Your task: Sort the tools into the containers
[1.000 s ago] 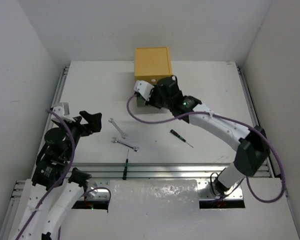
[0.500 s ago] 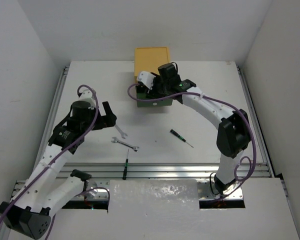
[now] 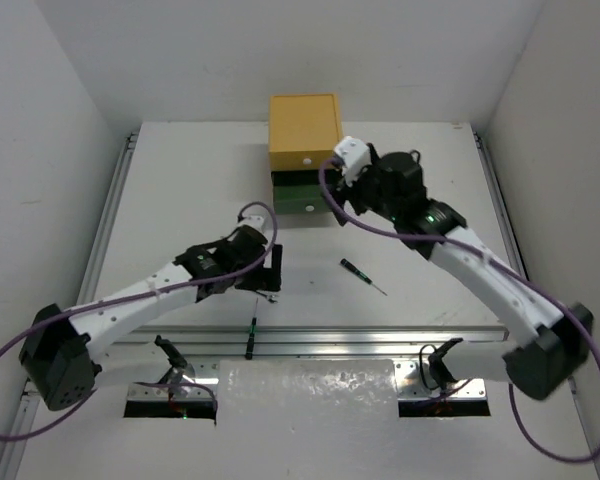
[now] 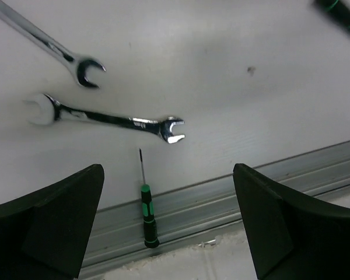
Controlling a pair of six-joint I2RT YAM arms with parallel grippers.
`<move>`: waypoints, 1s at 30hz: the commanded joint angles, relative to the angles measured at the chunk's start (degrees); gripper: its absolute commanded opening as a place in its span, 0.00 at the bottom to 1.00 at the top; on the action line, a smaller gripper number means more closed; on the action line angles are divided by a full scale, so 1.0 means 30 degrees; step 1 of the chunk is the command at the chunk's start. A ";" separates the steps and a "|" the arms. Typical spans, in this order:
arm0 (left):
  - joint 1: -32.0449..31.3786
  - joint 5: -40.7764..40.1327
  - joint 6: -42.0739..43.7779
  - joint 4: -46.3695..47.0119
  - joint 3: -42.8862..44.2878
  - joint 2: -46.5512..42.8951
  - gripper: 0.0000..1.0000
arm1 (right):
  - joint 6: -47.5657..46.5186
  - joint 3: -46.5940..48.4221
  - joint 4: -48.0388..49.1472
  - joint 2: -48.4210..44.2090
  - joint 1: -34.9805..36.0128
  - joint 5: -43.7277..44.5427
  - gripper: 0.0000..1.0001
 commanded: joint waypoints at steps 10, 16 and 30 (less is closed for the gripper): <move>-0.2816 -0.1342 -0.3879 0.2724 -0.3413 0.2299 0.64 | 0.8571 -0.9977 0.1681 -0.9204 0.0047 -0.3608 0.94; -0.2992 -0.2190 -0.4320 0.3105 -0.4088 0.2946 0.56 | 0.9042 -1.1418 0.1476 -1.0114 0.0047 -0.4489 0.93; -0.2992 -0.2632 -0.4819 0.3399 -0.4323 0.5233 0.07 | 0.9335 -1.1682 0.0977 -1.0642 0.0076 -0.4111 0.92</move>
